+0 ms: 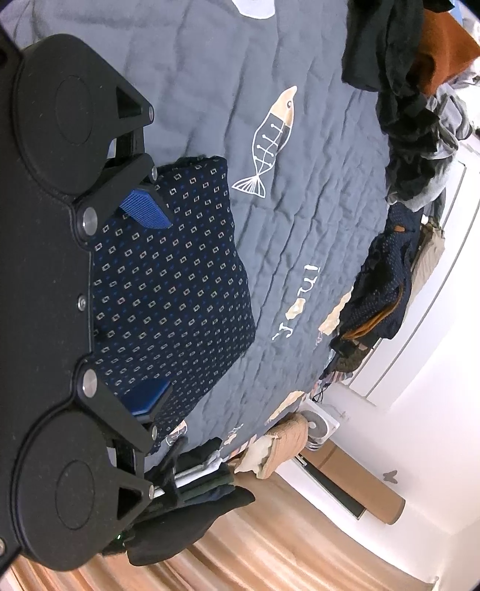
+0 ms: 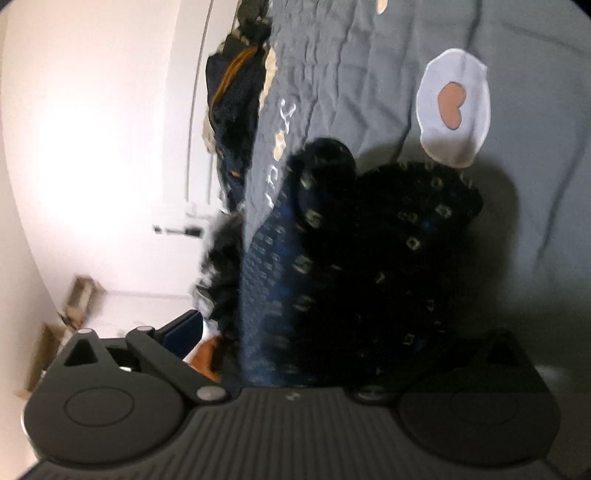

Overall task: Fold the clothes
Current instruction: 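Close the right tool on the edge of the folded navy shirt, then close the left tool on the folded shirt while the right tool holds it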

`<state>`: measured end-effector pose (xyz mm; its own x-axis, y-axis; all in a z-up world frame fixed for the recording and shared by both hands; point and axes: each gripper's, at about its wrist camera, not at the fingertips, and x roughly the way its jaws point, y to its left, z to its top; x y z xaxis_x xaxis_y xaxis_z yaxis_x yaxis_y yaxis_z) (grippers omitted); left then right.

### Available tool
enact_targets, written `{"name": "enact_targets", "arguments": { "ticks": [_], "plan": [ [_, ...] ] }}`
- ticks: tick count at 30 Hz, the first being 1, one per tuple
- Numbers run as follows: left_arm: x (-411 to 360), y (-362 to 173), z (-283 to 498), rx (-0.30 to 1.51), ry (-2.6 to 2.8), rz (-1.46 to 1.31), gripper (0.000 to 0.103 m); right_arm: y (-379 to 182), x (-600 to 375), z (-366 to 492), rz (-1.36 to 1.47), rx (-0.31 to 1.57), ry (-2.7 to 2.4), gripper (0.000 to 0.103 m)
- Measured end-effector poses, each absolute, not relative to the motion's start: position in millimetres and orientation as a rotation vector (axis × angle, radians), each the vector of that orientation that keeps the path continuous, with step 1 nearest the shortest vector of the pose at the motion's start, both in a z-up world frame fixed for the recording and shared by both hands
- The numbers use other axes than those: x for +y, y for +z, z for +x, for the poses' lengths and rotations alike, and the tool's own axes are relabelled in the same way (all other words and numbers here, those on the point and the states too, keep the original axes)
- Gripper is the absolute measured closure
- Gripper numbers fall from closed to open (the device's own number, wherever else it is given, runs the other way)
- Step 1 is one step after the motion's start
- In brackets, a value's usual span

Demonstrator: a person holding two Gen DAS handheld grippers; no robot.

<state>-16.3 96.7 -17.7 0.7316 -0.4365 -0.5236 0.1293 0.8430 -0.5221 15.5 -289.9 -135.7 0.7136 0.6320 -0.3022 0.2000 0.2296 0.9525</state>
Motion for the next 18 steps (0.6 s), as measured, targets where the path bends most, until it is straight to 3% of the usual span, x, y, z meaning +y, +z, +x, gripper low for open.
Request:
{"name": "enact_targets", "arguments": {
  "ticks": [2,6,7,13,18],
  "plan": [
    [95.9,-15.6,-16.3,0.678,-0.324,-0.473,0.015,-145.0,-288.1,20.4,1.351,0.812,0.283,0.013],
    [95.5,-13.6,-15.7,0.671,-0.324,-0.457,0.015,-147.9,-286.6,22.5,1.331,0.843,0.265,0.054],
    [95.3,-13.5,-15.0,0.67,-0.324,-0.454,0.015,-148.4,-286.8,20.8,1.333,0.836,0.269,0.058],
    [96.2,-12.7,-13.8,0.68,-0.308,-0.426,0.015,-151.4,-284.4,15.6,1.334,0.806,0.268,0.061],
    [95.0,-2.6,-16.6,0.645,-0.326,-0.32,0.007,-150.7,-282.9,28.2,1.325,0.795,0.266,0.061]
  ]
}}
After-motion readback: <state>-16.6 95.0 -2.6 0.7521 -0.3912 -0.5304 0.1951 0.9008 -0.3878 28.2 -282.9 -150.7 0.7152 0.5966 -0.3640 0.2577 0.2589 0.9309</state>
